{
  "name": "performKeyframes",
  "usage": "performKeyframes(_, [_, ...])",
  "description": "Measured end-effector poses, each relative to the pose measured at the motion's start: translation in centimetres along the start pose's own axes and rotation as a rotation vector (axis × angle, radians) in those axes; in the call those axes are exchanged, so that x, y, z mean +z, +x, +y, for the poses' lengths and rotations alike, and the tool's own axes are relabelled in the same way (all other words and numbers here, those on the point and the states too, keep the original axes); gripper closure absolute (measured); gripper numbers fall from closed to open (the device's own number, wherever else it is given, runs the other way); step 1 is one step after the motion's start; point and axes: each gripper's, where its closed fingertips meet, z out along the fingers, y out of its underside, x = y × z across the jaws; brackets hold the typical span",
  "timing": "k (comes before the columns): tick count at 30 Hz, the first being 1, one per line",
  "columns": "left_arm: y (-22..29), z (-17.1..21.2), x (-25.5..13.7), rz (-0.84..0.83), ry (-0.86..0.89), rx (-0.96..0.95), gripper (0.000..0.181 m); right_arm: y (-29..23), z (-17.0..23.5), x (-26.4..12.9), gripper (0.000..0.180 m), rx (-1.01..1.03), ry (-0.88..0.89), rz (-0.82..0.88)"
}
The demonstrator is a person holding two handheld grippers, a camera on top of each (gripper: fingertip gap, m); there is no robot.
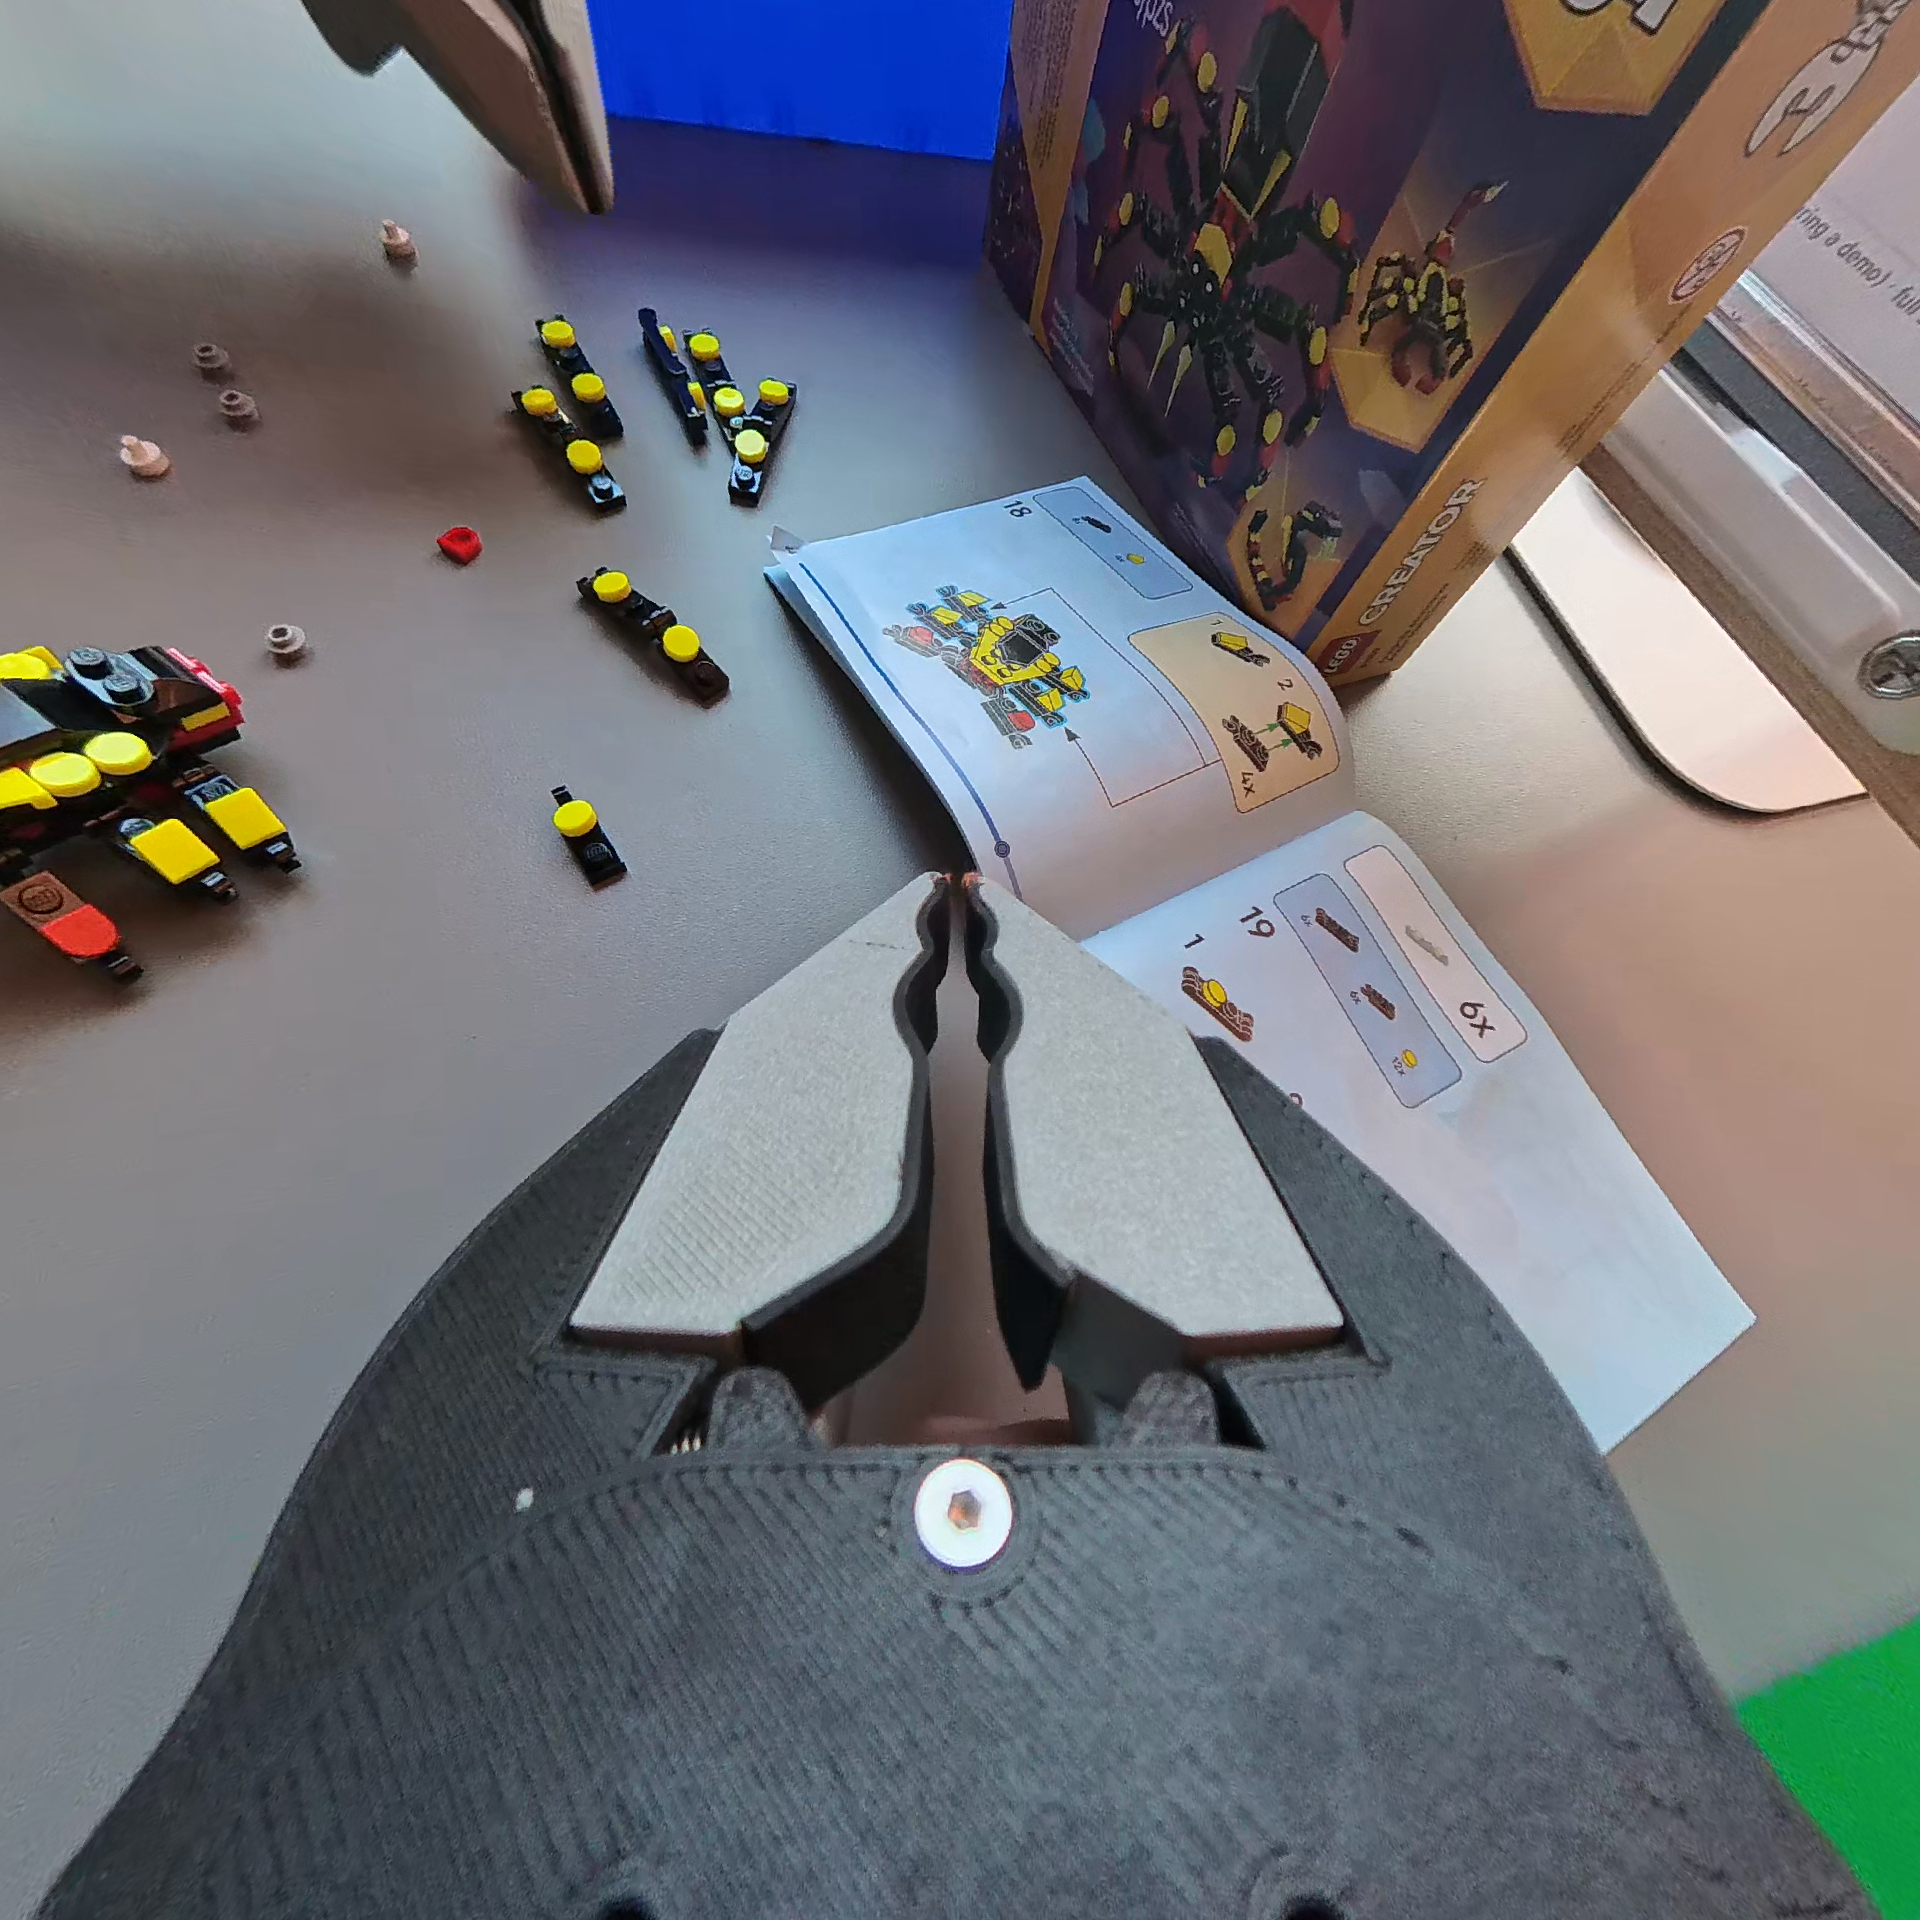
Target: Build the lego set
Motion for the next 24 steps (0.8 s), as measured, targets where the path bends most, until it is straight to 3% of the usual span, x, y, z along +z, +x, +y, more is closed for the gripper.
performKeyframes(11, [0.7,2.9,1.0,0.01,-0.161,0.054,0.18,0.0,0.1,0.1,0.18,0.001,-0.008,-0.005])
performKeyframes(24, [0.7,3.1,1.5,0.01,-0.176,0.065,0.181,-0.1,0.1,0.1,0.18,-0.006,-0.01,-0.004])
